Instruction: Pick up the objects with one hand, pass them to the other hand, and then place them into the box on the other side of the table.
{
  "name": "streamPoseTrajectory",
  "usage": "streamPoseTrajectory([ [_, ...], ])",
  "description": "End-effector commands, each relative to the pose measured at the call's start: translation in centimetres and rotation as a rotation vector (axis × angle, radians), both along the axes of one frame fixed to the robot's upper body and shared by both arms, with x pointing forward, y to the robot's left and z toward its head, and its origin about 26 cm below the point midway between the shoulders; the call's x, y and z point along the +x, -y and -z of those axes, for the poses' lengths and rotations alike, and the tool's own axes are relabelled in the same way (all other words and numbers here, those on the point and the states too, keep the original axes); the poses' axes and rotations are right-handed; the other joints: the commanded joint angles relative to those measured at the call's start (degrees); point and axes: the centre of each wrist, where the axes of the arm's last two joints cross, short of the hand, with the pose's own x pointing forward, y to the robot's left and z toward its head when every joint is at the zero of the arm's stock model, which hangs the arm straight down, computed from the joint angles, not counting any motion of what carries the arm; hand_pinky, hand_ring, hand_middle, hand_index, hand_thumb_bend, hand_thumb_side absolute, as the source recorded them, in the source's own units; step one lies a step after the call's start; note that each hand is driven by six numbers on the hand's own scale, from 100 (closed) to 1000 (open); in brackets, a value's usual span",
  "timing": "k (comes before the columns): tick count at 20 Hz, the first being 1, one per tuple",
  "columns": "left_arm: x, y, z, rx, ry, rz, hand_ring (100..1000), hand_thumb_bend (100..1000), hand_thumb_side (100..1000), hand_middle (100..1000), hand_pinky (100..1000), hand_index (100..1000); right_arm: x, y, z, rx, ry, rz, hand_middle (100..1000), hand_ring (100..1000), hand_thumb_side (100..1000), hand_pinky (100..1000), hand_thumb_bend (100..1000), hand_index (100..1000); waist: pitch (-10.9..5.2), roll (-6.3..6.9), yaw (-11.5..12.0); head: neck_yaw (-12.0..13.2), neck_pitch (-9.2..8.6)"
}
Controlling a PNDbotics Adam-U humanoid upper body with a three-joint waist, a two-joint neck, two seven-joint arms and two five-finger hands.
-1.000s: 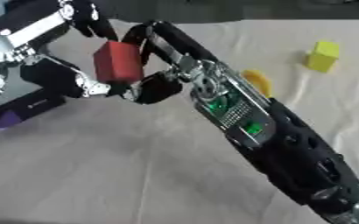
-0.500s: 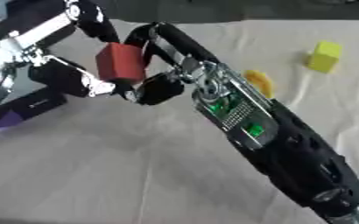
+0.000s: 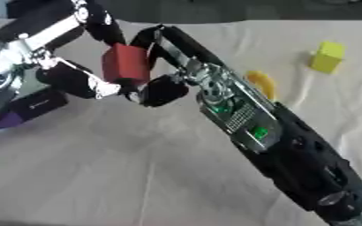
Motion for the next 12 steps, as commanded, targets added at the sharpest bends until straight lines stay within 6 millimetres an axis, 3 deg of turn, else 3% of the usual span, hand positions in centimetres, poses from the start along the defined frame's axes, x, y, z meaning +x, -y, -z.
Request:
streamPoseTrajectory([
  [1, 0.05, -0.09, -0.65, 0.009, 0.046, -0.014, 601, 394, 100, 472, 693, 479, -0.23, -0.03, -0.74, 0.012, 0.019, -0.016, 559, 580, 100, 799, 451, 604, -1.9, 0.7, -0.08, 0.2, 0.33],
  [9, 0.02, -0.05, -0.69, 0.022, 0.058, -0.016, 535, 375, 100, 428, 688, 452, -0.19, 0.0, -0.73, 0.011, 0.033, -0.006, 613, 622, 105, 816, 476, 673, -1.87, 0.67, -0.17, 0.4, 0.33],
  [12, -0.02, -0.09, -0.71, 0.024, 0.058, -0.015, 515, 382, 100, 415, 686, 446, -0.17, 0.02, -0.74, 0.004, 0.042, -0.008, 660, 665, 184, 830, 500, 722, -1.9, 0.66, -0.18, 0.46, 0.33],
])
